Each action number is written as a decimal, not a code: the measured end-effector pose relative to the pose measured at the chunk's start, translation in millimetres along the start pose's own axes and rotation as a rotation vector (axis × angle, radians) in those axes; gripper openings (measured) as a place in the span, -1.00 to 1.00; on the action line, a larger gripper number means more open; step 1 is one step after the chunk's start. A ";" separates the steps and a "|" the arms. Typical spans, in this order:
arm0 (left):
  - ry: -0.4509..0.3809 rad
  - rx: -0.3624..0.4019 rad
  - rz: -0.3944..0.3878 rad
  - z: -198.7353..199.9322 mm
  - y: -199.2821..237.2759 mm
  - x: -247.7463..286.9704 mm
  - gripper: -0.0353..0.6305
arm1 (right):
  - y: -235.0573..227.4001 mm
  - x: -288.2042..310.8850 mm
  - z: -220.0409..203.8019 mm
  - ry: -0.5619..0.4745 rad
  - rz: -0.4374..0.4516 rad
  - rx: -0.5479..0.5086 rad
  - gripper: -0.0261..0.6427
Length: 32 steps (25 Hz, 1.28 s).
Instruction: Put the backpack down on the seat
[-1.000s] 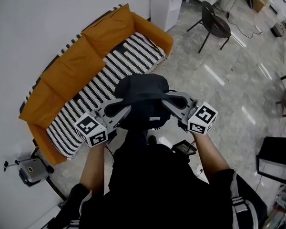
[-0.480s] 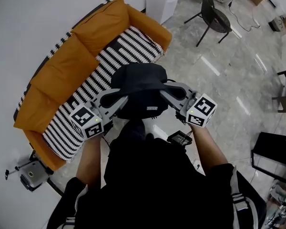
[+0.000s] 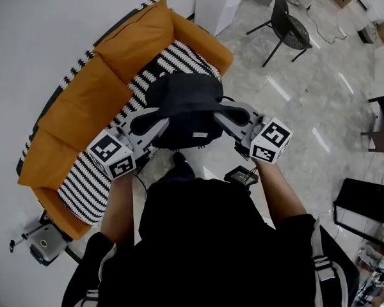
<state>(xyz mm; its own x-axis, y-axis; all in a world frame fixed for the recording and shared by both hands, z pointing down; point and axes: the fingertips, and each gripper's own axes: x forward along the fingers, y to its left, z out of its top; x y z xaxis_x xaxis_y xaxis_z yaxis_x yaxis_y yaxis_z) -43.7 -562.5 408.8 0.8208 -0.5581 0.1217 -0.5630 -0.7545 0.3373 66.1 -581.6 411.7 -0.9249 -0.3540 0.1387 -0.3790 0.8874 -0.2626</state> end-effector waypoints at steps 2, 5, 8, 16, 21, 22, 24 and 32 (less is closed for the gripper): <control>-0.003 0.000 -0.001 5.2 13.2 -0.1 -0.74 | -7.1 11.0 3.0 0.000 -0.001 0.000 -0.77; -0.010 -0.007 0.000 10.7 32.0 3.0 -0.74 | -19.0 24.4 5.2 0.002 -0.007 0.008 -0.77; -0.009 -0.012 -0.001 14.4 45.1 6.3 -0.73 | -28.4 33.4 6.5 0.009 -0.007 0.013 -0.77; -0.007 -0.024 0.003 24.6 73.9 24.3 -0.73 | -60.9 49.1 14.1 0.011 0.000 0.020 -0.77; 0.002 -0.040 0.030 25.4 101.7 46.3 -0.73 | -97.7 62.3 14.5 0.014 0.027 0.033 -0.77; 0.005 -0.043 0.040 26.7 109.2 51.4 -0.73 | -107.2 66.6 15.3 0.016 0.034 0.038 -0.77; 0.012 -0.059 0.064 28.6 125.6 60.9 -0.73 | -126.0 77.0 16.0 0.023 0.052 0.052 -0.77; 0.032 -0.147 0.145 20.2 191.0 95.6 -0.73 | -197.4 117.2 7.7 0.076 0.113 0.115 -0.77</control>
<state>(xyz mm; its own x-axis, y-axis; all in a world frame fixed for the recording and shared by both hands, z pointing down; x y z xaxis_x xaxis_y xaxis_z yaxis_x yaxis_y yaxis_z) -74.7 -766.9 466.1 0.7362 -0.6440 0.2081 -0.6573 -0.6070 0.4467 32.3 -800.5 472.4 -0.9584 -0.2270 0.1730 -0.2781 0.8792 -0.3870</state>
